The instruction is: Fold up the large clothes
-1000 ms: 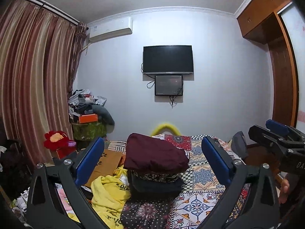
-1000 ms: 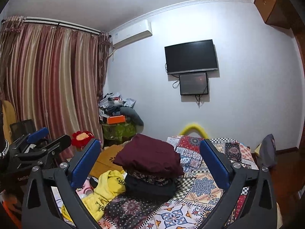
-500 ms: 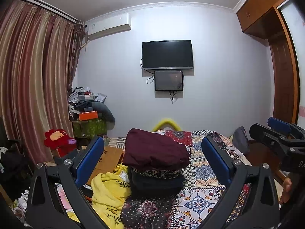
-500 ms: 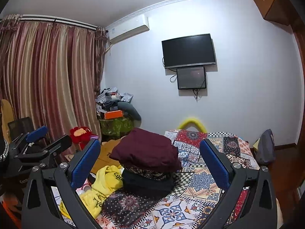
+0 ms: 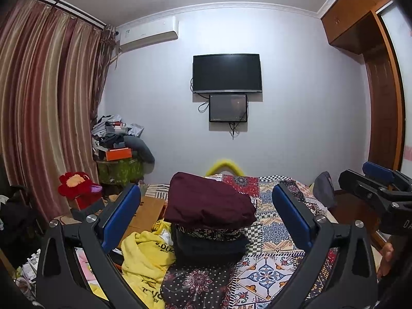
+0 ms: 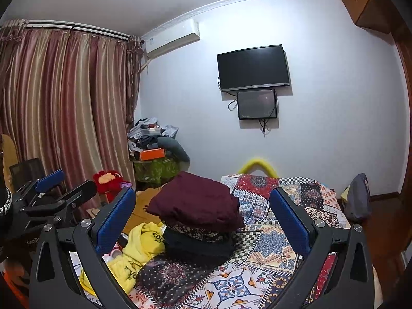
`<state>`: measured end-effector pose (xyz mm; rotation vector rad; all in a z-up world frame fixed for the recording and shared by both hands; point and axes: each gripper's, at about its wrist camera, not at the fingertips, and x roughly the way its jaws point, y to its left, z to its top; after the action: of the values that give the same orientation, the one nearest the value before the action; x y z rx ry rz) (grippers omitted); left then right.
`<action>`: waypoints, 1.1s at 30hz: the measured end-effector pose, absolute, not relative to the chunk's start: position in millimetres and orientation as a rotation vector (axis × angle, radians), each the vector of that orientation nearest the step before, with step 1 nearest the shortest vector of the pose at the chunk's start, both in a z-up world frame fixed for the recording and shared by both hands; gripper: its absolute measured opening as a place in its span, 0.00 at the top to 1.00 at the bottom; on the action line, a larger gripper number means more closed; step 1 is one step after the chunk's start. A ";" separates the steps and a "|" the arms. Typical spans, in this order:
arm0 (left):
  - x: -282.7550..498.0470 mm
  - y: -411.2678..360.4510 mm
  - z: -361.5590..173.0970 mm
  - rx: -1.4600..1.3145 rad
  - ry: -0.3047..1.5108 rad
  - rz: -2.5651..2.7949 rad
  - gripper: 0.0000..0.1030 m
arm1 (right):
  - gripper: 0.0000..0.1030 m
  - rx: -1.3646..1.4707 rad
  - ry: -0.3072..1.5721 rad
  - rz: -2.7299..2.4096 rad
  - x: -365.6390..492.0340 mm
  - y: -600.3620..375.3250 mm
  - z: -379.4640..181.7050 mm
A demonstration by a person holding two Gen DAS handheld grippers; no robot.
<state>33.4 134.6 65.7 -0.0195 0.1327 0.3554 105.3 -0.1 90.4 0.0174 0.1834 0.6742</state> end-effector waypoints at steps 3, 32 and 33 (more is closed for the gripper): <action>33.4 135.0 64.7 -0.021 0.135 0.354 0.01 | 0.00 0.018 0.187 0.673 106.6 0.2 89.3; 38.4 134.9 60.8 -0.057 0.156 0.309 0.00 | 0.00 0.029 0.187 0.664 111.1 -4.7 85.2; 38.6 135.2 60.5 -0.058 0.158 0.305 0.00 | 0.00 0.030 0.187 0.664 111.1 -4.7 85.0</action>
<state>38.6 135.2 60.5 -0.0580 0.1577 0.3053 111.1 -4.7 85.0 0.0297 0.1867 0.6639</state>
